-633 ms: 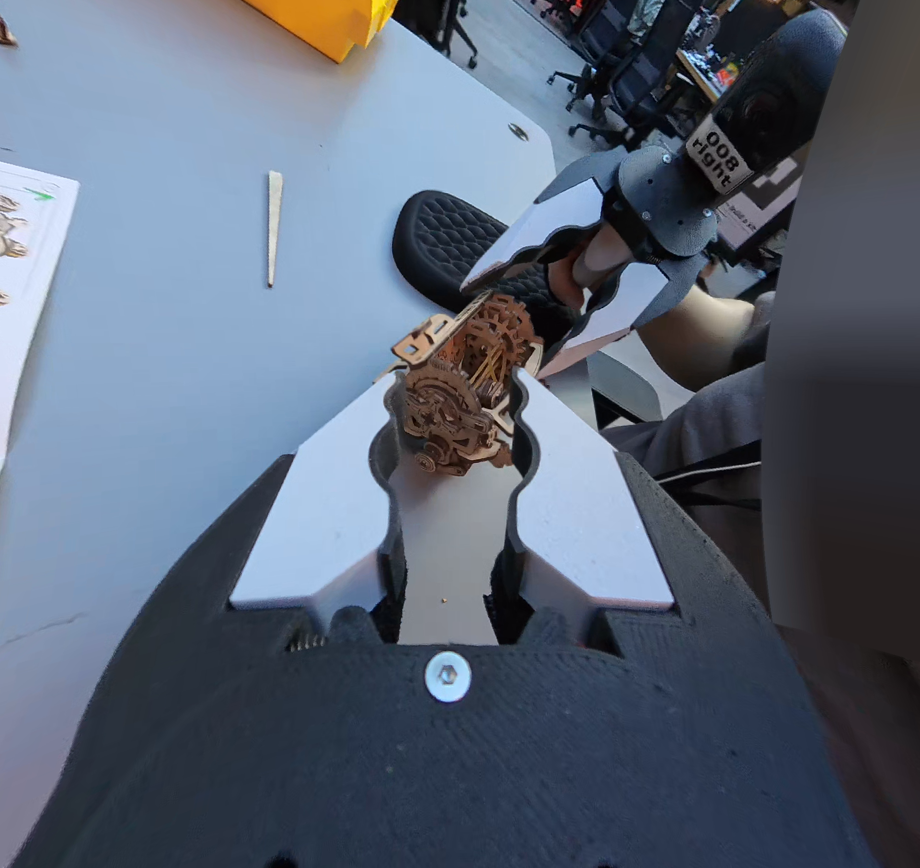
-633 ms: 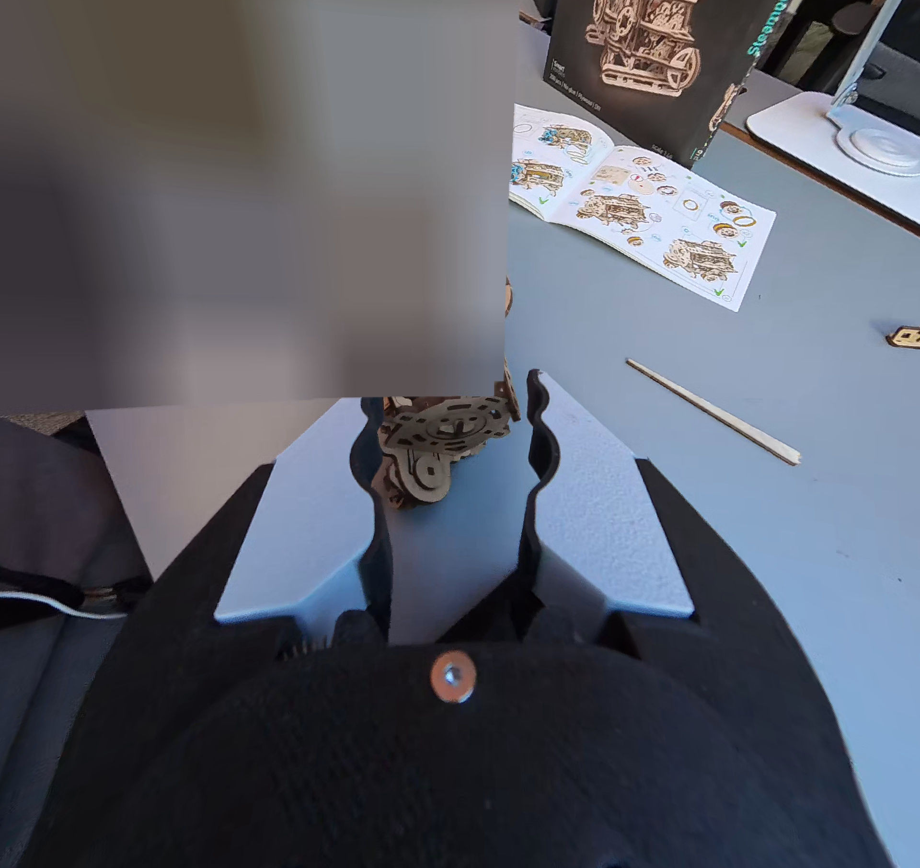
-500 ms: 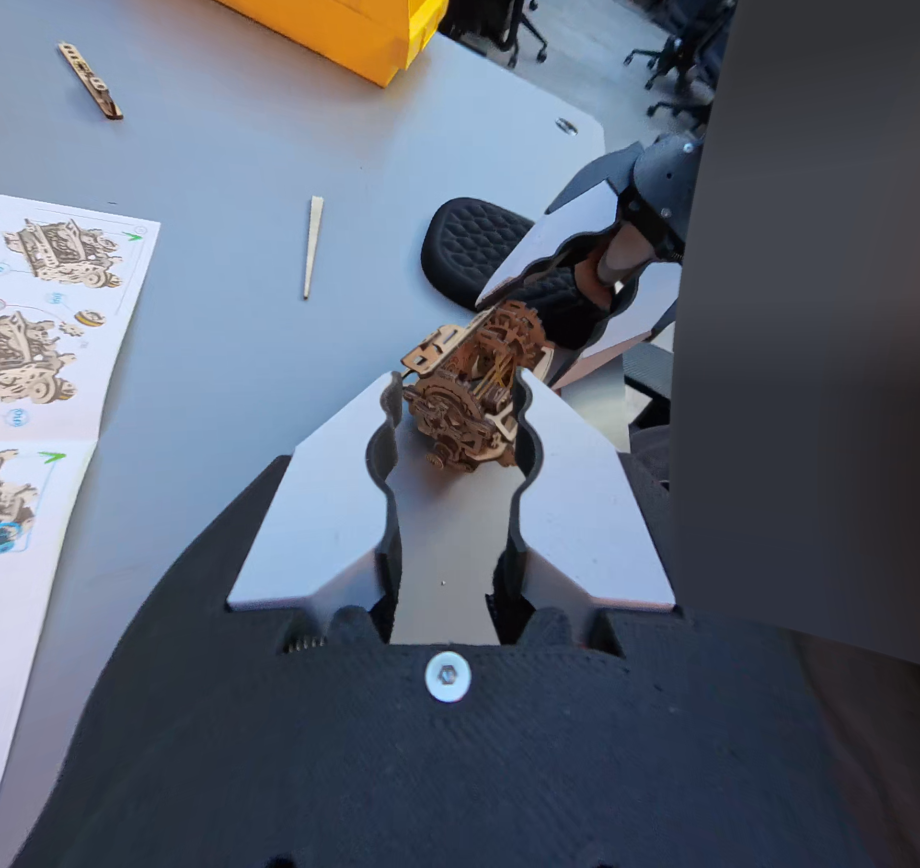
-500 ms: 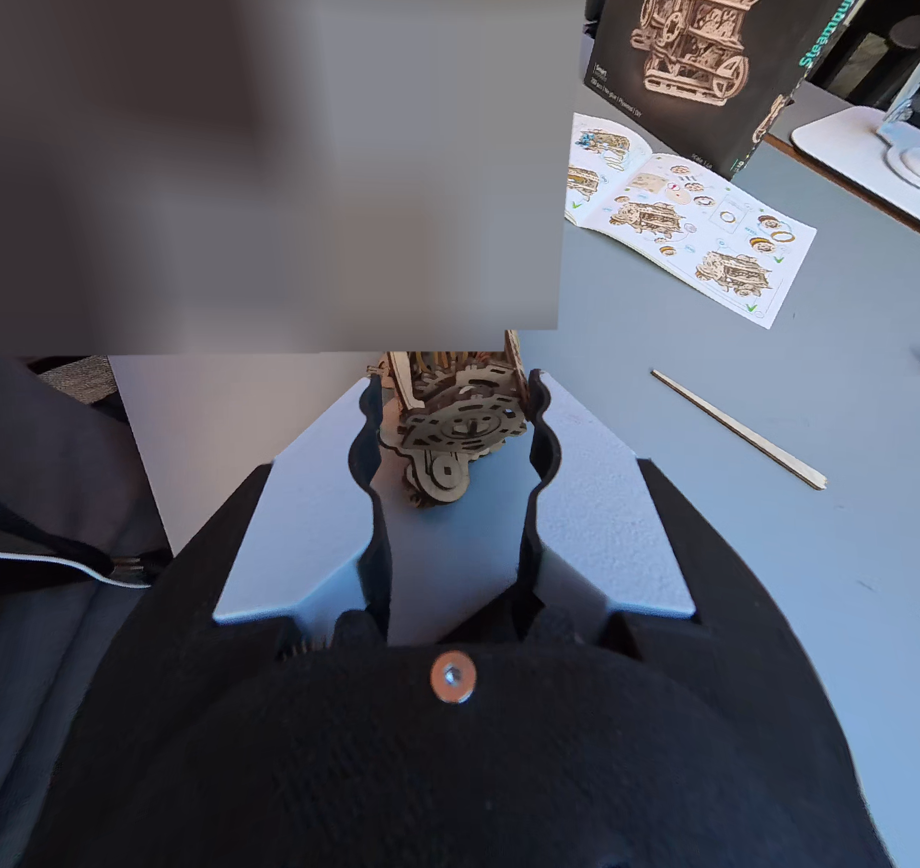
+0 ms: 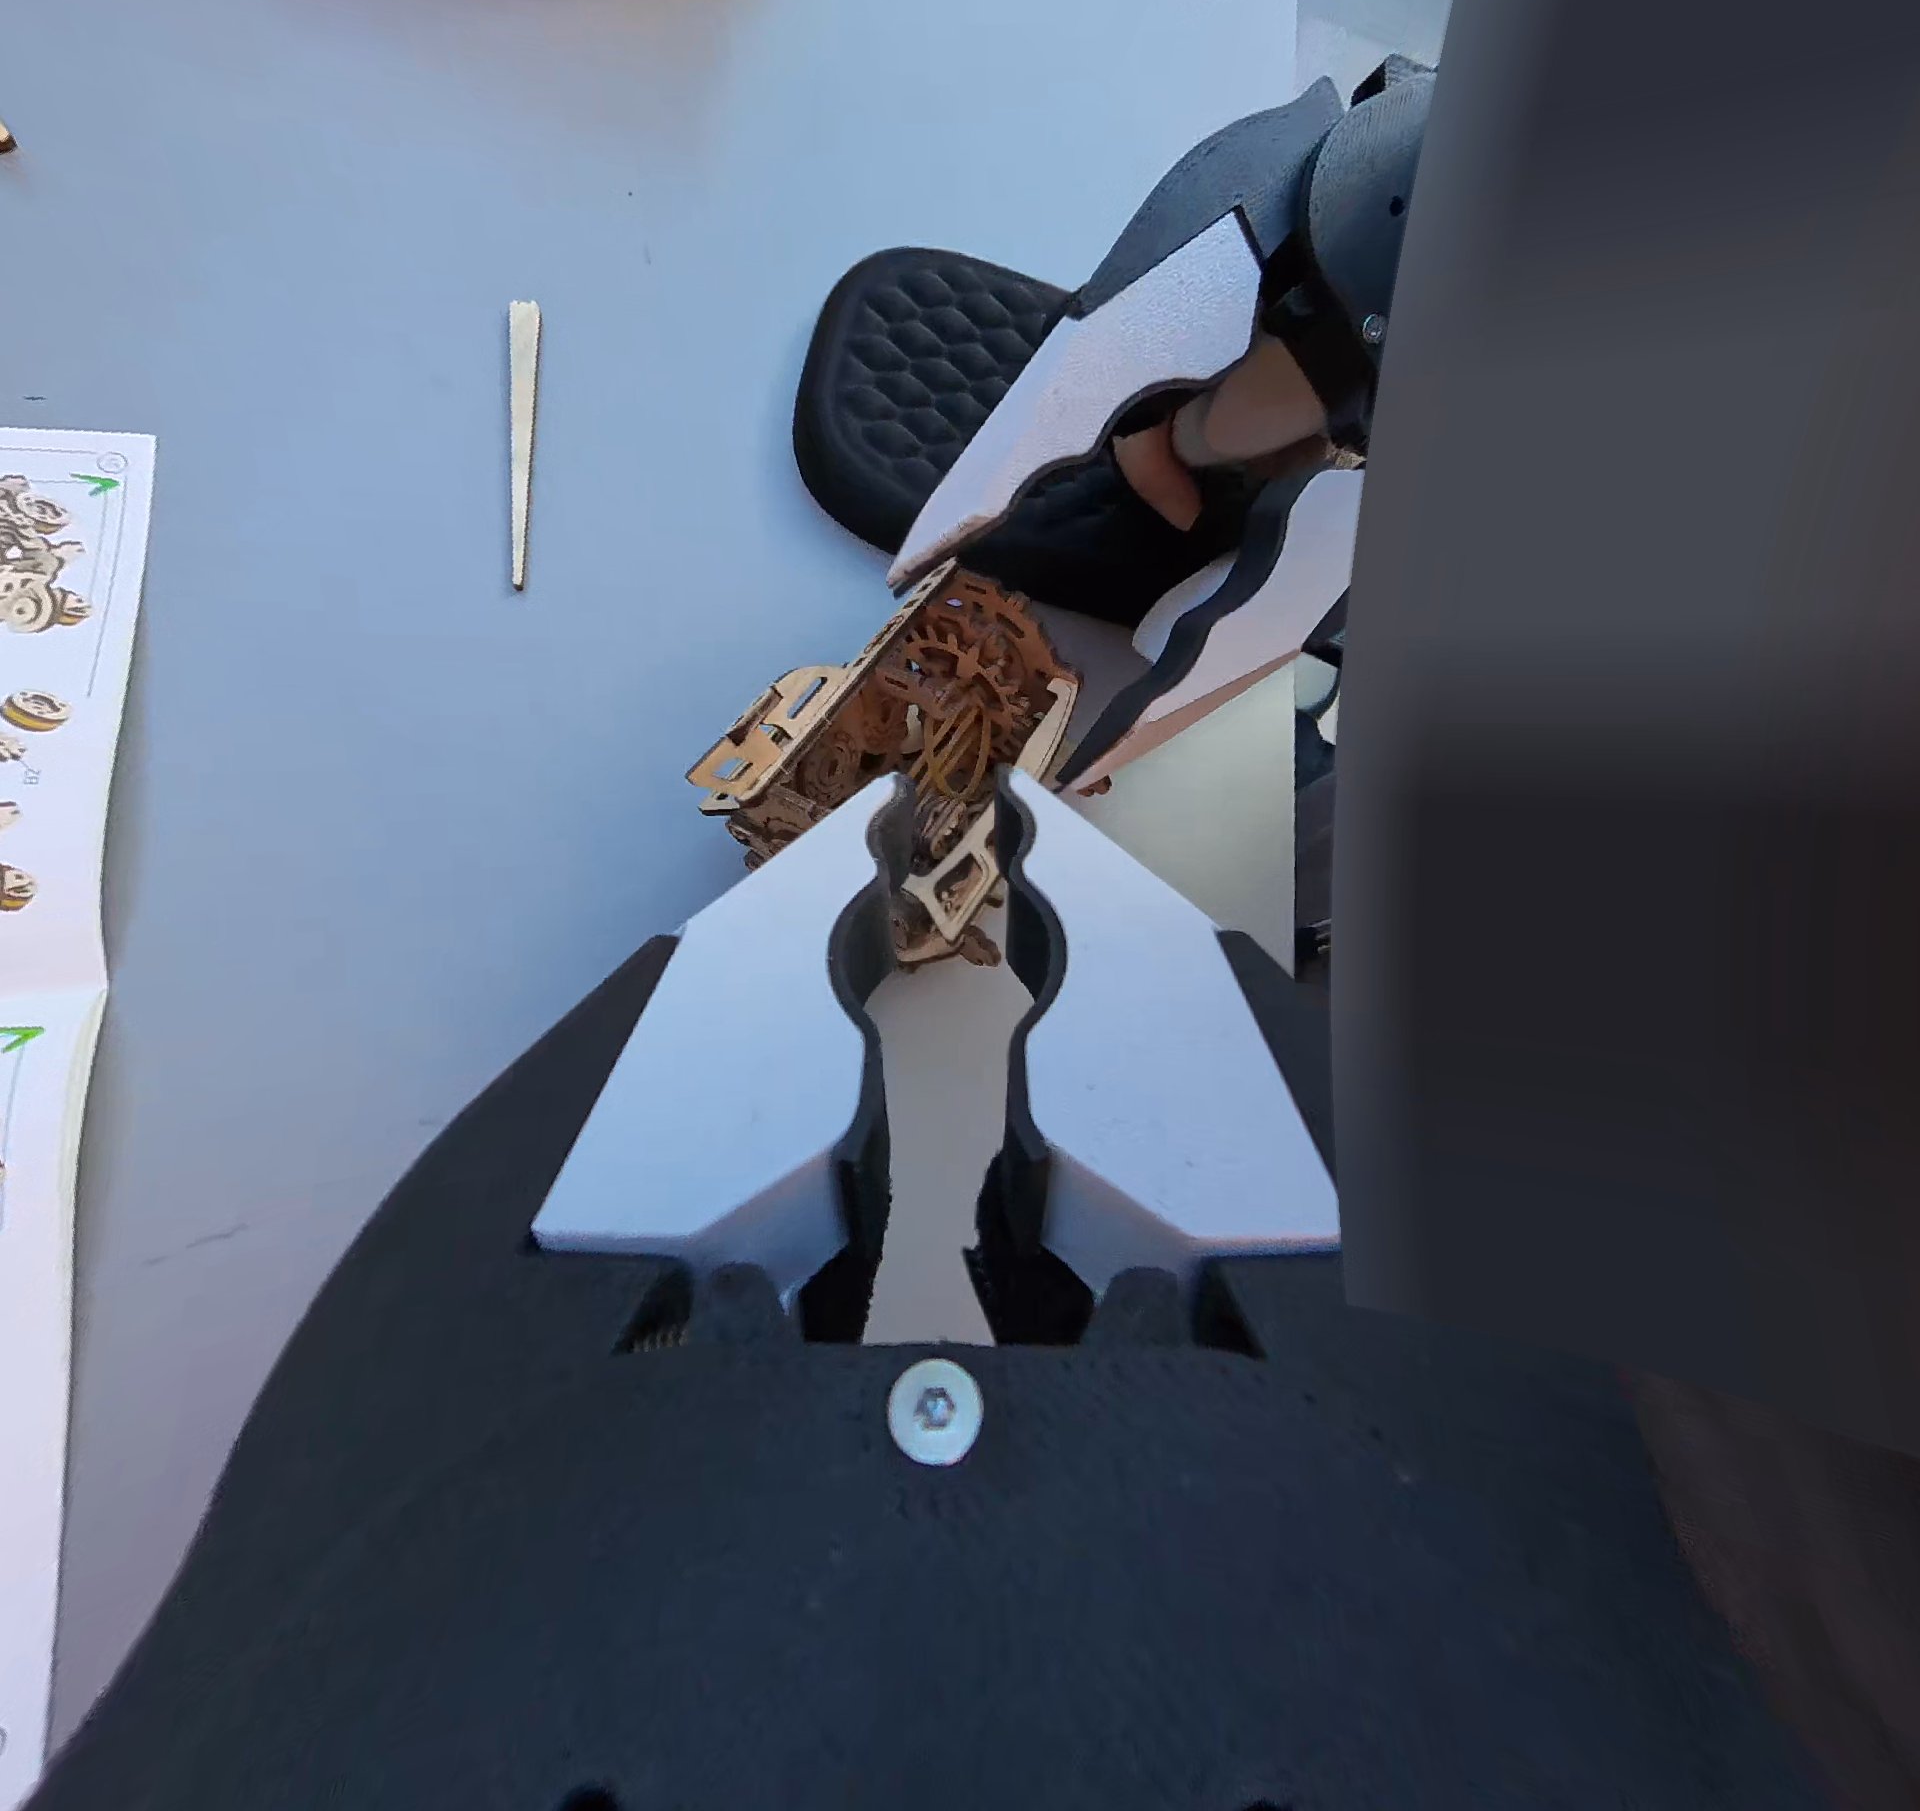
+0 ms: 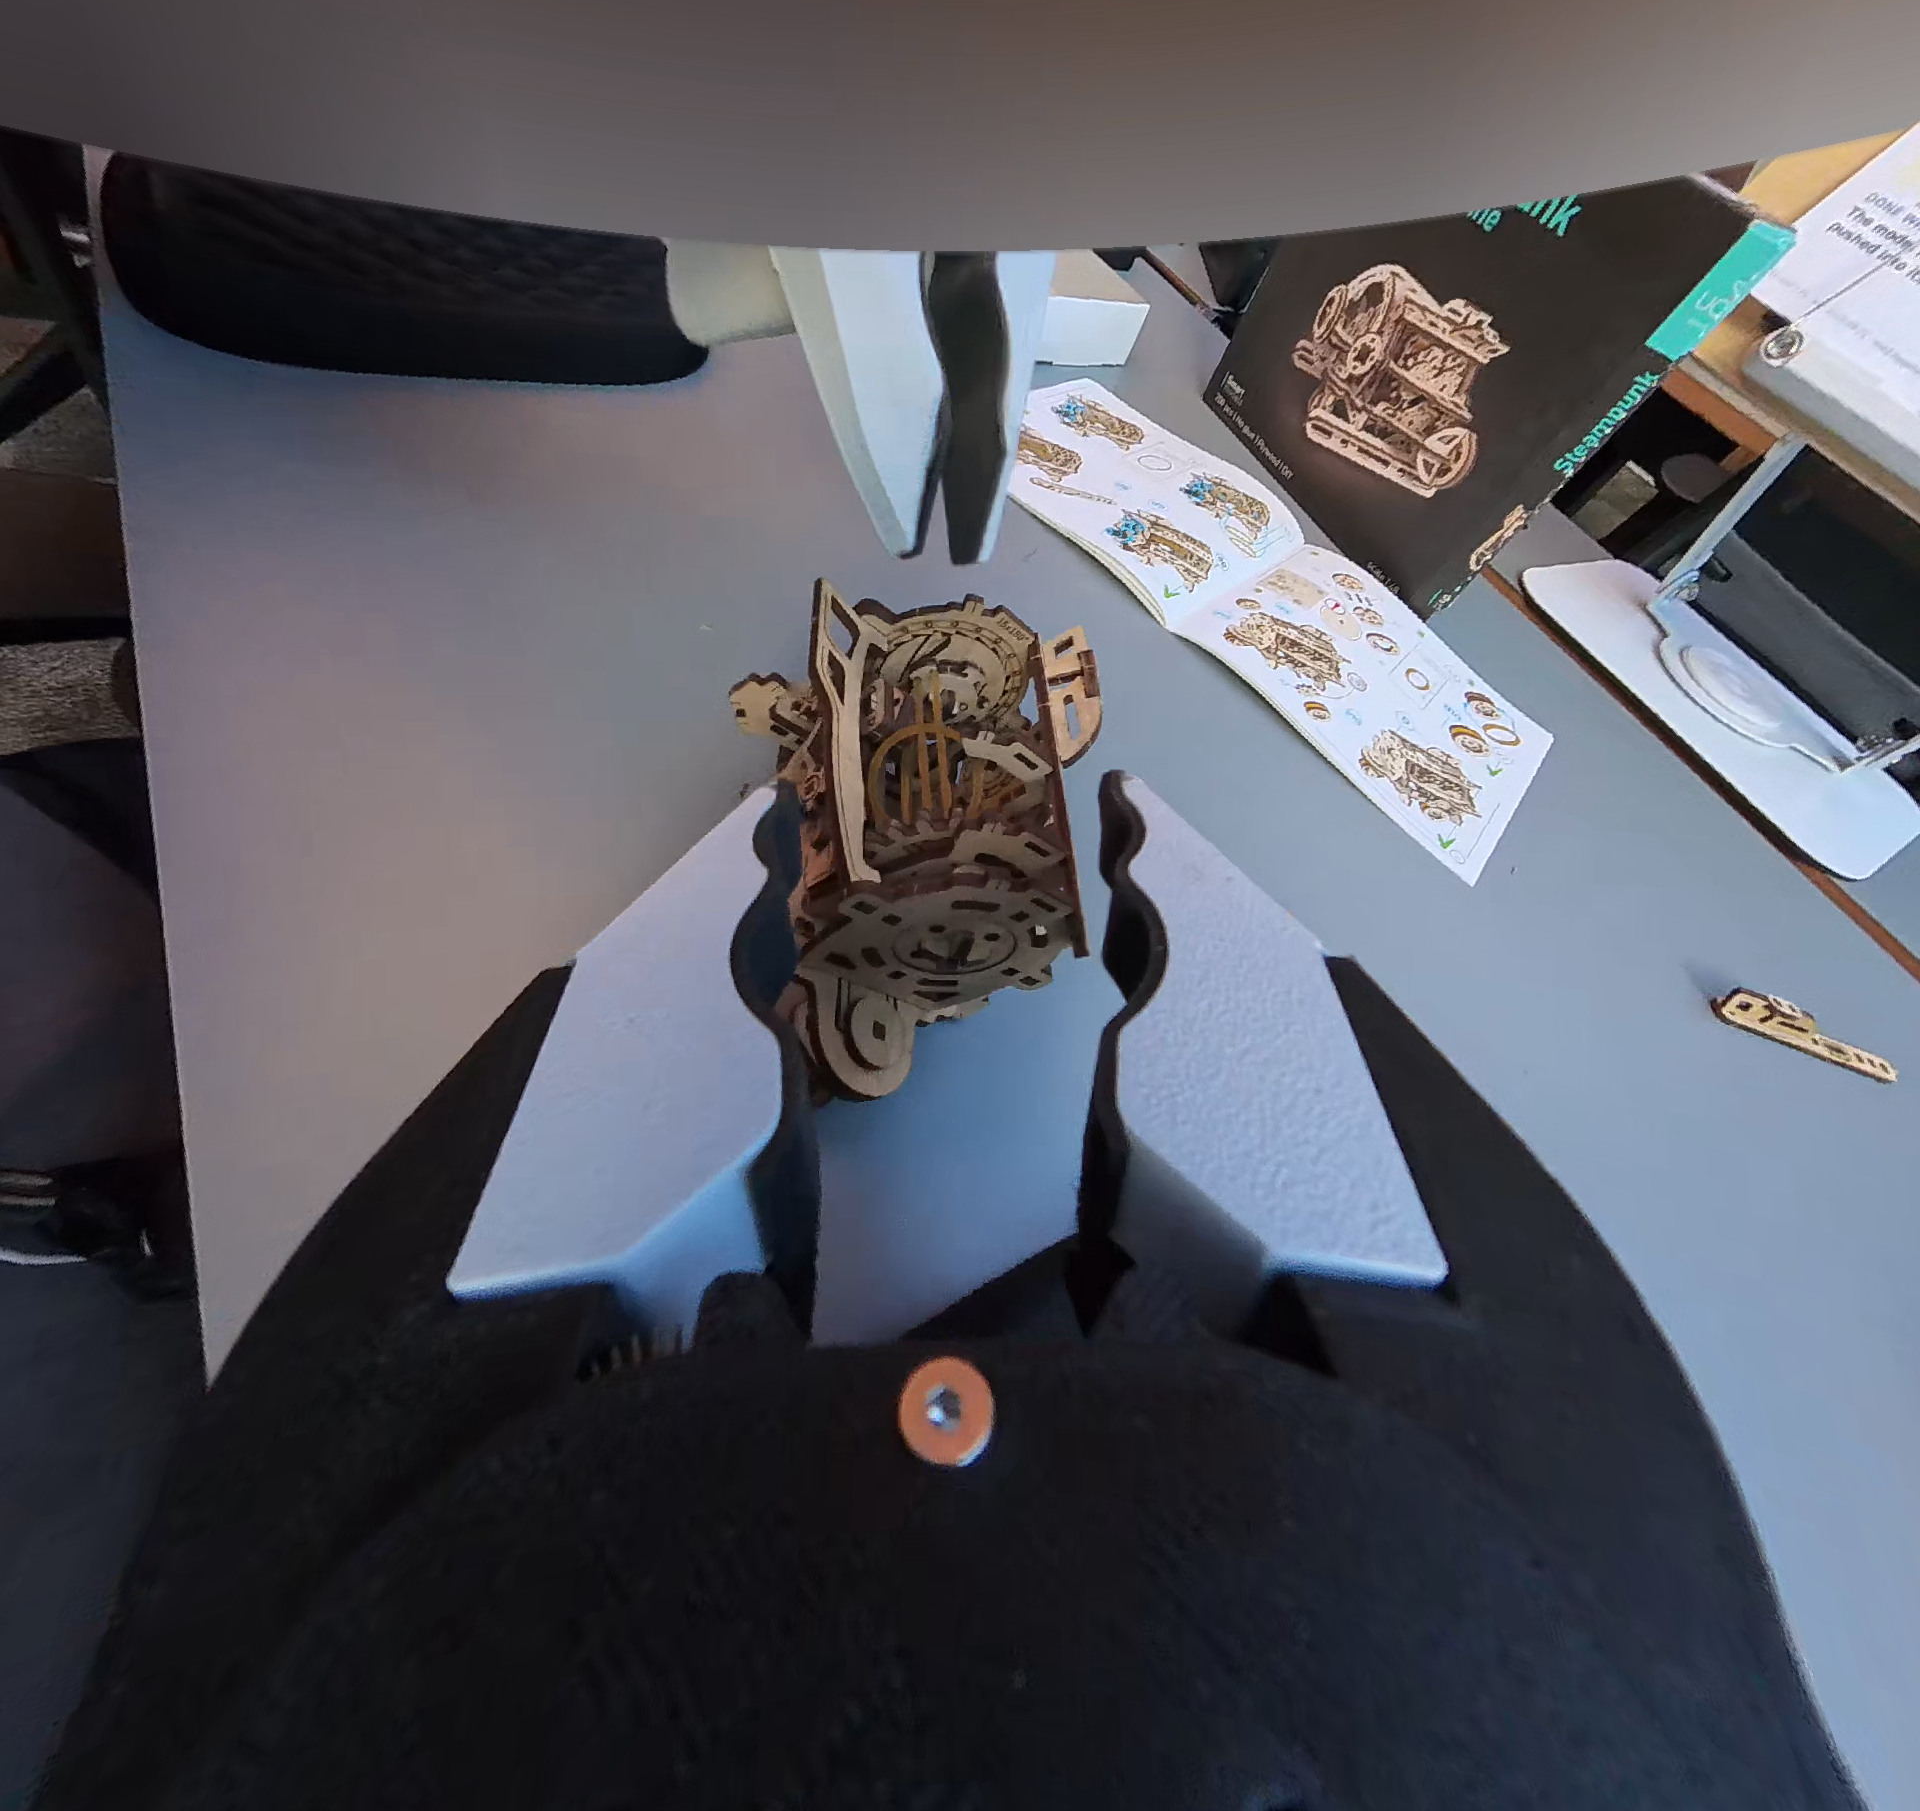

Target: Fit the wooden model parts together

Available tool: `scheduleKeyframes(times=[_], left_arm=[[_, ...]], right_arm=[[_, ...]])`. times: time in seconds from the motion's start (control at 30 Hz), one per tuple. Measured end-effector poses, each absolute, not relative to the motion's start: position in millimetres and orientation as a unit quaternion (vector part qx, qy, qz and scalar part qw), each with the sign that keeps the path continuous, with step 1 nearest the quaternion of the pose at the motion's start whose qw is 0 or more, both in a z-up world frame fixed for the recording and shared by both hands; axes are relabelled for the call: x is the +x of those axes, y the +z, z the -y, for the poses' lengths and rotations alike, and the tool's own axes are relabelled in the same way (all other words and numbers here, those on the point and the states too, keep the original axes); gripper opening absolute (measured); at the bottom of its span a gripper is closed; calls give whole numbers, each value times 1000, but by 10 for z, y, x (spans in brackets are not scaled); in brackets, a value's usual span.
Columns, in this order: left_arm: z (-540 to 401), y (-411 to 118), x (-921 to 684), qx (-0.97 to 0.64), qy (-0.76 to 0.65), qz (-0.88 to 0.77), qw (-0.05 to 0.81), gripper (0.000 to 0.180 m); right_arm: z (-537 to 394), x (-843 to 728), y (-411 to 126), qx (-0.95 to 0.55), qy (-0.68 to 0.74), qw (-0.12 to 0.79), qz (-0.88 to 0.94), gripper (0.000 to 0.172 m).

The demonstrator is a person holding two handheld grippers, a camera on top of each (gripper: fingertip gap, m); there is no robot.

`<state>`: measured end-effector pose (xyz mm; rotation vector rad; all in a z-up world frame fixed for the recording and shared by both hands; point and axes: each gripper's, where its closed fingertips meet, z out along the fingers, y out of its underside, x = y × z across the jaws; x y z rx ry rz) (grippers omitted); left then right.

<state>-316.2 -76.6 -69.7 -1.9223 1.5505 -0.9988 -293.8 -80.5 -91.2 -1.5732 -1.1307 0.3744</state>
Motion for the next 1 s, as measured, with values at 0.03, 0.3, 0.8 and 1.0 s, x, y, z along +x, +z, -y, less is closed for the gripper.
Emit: scheduleKeyframes(times=[0.03, 0.3, 0.8, 1.0], left_arm=[[759, -707, -3144, -702, -361, -568, 235, 11], [704, -845, -3068, -712, -330, -591, 187, 14], [712, -767, -3128, -706, -387, -541, 245, 33], [717, -777, -3041, -691, -311, -599, 259, 21]], right_arm=[[809, -2933, -940, -668, 156, 546, 481, 57], [834, -2956, -941, -661, 146, 544, 496, 55], [602, -2480, -518, -647, 335, 460, 508, 38], [769, -2834, -783, -655, 254, 454, 548, 59]])
